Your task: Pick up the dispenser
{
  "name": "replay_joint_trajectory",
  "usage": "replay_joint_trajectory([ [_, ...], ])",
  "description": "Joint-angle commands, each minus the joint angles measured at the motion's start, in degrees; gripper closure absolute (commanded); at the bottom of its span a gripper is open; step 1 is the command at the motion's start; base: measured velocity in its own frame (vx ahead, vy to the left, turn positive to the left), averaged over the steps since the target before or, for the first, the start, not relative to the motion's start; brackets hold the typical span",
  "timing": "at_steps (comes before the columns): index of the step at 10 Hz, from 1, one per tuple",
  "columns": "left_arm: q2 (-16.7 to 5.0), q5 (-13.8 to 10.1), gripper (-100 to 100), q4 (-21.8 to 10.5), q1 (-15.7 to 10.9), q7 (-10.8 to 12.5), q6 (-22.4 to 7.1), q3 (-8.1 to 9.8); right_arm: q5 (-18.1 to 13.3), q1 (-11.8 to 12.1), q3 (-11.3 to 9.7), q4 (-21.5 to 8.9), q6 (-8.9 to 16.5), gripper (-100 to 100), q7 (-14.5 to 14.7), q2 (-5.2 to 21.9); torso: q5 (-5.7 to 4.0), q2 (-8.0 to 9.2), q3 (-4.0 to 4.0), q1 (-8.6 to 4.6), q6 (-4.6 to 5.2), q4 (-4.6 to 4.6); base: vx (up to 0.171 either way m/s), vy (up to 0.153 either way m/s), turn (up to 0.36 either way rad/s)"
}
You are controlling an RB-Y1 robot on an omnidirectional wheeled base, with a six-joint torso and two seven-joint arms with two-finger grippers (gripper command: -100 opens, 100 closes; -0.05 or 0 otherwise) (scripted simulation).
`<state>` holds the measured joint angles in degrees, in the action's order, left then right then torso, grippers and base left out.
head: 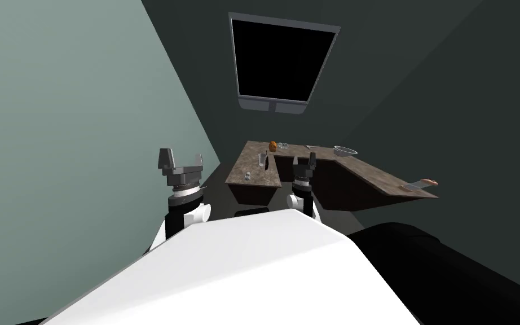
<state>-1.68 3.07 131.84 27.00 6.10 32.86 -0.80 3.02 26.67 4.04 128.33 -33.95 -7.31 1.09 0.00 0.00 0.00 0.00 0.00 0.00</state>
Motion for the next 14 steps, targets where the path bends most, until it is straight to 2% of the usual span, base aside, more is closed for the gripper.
replay_joint_trajectory([
  [1, -2.04, -0.39, -100, -0.43, 0.82, 0.50, 0.20, -1.04, 0.00, 0.00, 0.00, 0.00, 0.00, 0, 0.00, 0.00, 0.00, 0.00, 0.00, 0.00, 0.00, 0.00, -0.062, -0.020, -0.087],
  [2, -2.91, -0.64, -100, -0.70, 1.36, 0.84, 0.33, -1.71, 0.00, -0.01, -0.01, 0.00, 0.00, 0, 0.00, 0.00, -0.01, 0.18, 0.09, -0.06, 0.02, 0.03, -0.111, -0.034, -0.144],
  [3, -4.58, -1.32, -100, -1.41, 2.72, 1.70, 0.64, -3.44, 0.00, -0.02, -0.01, 0.00, 0.00, 0, 0.00, 0.00, -0.03, 0.36, 0.20, -0.12, 0.02, 0.07, -0.158, -0.100, -0.274],
  [9, -10.57, -4.22, -100, -5.27, 8.60, 5.42, 1.59, -10.29, 0.00, -0.03, -0.01, 0.00, 0.01, 0, 0.00, -0.01, -0.09, 0.65, 0.37, -0.37, 0.02, 0.14, -0.154, -0.097, -0.208],
  [11, -13.50, -5.36, -100, -7.40, 11.05, 6.88, 1.71, -12.62, 0.00, -0.03, -0.02, 0.00, 0.01, 0, 0.00, -0.01, -0.09, 0.67, 0.39, -0.37, 0.02, 0.15, -0.152, -0.126, -0.285],
  [14, -19.03, -7.09, -100, -11.48, 15.04, 9.10, 1.56, -15.79, 0.00, -0.02, -0.01, 0.00, 0.01, 0, 0.00, -0.01, -0.09, 0.54, 0.32, -0.36, 0.02, 0.13, -0.102, -0.137, -0.266],
])
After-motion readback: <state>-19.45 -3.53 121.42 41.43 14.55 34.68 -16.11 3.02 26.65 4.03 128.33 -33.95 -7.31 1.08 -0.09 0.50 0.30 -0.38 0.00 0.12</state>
